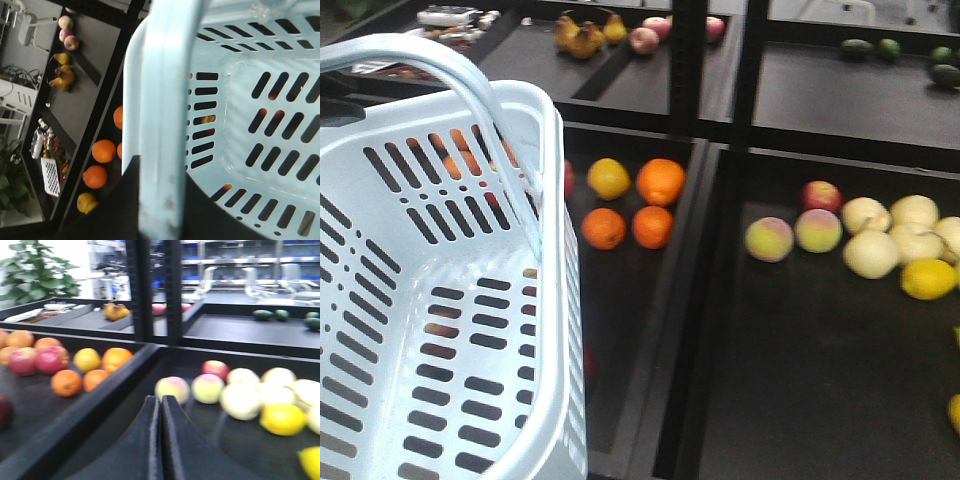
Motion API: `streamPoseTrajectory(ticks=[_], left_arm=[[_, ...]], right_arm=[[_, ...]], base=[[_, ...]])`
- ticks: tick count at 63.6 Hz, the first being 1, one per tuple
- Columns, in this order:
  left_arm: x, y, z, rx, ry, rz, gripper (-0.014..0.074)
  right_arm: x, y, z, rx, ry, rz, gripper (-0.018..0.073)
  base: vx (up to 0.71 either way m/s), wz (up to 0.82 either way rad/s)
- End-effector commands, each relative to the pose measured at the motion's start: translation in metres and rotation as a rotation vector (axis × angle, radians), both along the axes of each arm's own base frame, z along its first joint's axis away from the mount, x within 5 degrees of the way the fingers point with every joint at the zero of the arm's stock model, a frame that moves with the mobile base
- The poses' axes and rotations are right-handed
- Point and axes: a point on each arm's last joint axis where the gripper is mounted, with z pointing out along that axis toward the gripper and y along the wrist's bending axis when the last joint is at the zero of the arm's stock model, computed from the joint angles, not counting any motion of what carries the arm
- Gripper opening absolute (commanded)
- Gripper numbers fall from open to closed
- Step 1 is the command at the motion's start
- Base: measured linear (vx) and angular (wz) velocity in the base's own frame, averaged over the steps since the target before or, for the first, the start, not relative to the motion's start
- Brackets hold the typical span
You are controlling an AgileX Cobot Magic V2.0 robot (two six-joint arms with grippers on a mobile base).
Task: Pick three apples into basket with both arms
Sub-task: 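Turn the base away from the fruit table holding the basket up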
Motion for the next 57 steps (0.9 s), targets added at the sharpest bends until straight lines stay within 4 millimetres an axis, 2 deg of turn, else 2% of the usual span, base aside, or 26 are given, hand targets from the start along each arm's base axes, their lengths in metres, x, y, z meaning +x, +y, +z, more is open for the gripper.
streamPoseTrajectory(ticks=[1,57], left_arm=[[-0.0047,0.0066,0.0145,-0.047,-0.080,0.000,-0.0006],[-0.0047,0.0066,0.0145,-0.047,-0.080,0.000,-0.0006]], right_arm=[[0.0011,-0.0003,0.0031,-0.004,-0.058,-0.006,-0.0008],[0.0011,-0.0003,0.0031,-0.004,-0.058,-0.006,-0.0008]], base=[[-0.07,0.48],[-0.10,0.47]])
